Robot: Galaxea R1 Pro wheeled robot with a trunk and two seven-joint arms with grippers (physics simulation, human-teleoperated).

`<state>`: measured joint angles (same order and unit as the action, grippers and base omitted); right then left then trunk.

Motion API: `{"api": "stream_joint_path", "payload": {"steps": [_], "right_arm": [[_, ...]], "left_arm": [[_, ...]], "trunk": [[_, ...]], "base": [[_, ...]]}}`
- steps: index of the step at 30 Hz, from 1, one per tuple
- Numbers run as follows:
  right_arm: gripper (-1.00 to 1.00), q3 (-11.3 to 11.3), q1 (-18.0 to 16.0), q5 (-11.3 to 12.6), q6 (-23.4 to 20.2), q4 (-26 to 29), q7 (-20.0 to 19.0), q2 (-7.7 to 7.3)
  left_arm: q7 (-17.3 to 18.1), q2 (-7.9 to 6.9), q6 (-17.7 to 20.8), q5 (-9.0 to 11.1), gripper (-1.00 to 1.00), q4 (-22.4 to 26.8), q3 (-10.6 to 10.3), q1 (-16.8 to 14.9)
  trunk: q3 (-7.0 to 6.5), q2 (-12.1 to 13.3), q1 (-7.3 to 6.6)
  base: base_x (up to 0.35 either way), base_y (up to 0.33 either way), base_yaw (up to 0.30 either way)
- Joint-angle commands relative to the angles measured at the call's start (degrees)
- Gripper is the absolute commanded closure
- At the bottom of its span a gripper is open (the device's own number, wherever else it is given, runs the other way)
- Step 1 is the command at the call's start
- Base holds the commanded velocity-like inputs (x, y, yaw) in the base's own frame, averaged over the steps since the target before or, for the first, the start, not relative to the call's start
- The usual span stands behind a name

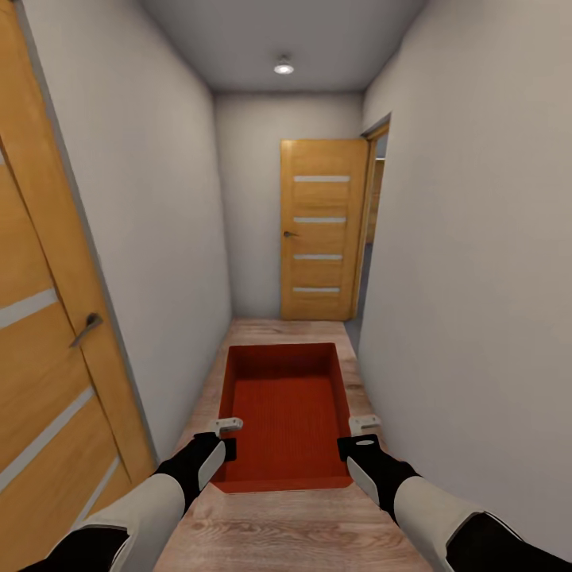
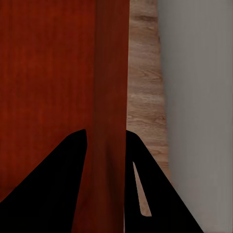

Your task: Move the two storage containers from the living room to the garage. In the garage, place one container on the floor and stack the other container on top of it (either order is fine).

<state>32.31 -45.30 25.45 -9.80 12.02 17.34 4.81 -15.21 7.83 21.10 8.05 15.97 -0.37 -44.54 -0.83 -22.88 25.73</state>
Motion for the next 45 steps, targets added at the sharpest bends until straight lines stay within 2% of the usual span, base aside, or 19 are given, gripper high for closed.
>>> {"api": "stream_joint_path", "payload": {"steps": [1, 45], "right_arm": [[1.00, 0.8, 0.0, 1.1, -0.4, -0.1, 0.5, -0.06], [1.00, 0.7, 0.0, 1.1, -0.4, -0.1, 0.5, -0.15]], "left_arm": [[-1.0, -0.45, 0.0, -2.1, 1.00, 0.3, -0.1, 0.0], [-0.8, -0.45, 0.0, -2.1, 1.00, 0.3, -0.1, 0.0]], "trunk": [[0.02, 0.0, 0.05], [0.02, 0.0, 0.05]], "base": [[0.322, 0.000, 0.000], [0.322, 0.000, 0.000]]}}
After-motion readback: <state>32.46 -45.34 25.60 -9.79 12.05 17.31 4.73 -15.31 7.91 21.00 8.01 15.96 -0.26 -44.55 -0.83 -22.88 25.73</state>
